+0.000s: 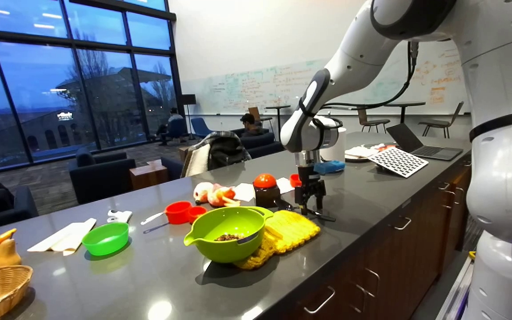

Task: Put the serving spoon in the bowl

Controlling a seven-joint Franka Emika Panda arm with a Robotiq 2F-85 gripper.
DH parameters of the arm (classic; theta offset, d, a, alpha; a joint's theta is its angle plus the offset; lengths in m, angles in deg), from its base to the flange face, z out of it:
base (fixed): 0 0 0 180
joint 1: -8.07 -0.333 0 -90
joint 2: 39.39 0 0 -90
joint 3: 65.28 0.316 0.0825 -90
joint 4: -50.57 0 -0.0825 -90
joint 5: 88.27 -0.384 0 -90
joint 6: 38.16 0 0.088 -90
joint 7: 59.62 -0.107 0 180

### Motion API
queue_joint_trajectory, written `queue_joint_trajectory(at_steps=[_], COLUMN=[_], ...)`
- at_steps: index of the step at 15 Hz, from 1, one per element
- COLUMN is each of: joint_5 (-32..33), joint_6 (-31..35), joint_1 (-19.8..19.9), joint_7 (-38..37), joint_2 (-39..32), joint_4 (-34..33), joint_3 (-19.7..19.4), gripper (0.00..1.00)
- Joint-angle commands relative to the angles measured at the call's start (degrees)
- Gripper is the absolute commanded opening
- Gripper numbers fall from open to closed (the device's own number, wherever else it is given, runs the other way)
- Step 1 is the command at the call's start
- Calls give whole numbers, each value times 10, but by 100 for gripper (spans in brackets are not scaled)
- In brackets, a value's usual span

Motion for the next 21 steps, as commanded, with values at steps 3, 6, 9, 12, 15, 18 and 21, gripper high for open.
queue_joint_trajectory(at_steps=[3, 6, 9, 12, 15, 18, 21], joint_5=[67, 88, 87, 75, 61, 56, 62], joint_6=[115, 136, 139, 130, 112, 101, 92], joint_1=[-6, -9, -6, -2, 4, 6, 3], joint_7=[-58, -86, -89, -76, -65, -61, -66], joint_2=[2, 9, 18, 27, 32, 37, 51], joint_4=[66, 81, 90, 90, 78, 72, 72], joint_3=[-22, -26, -28, -27, -27, -27, -28], gripper=[75, 63, 45, 35, 14, 0, 0])
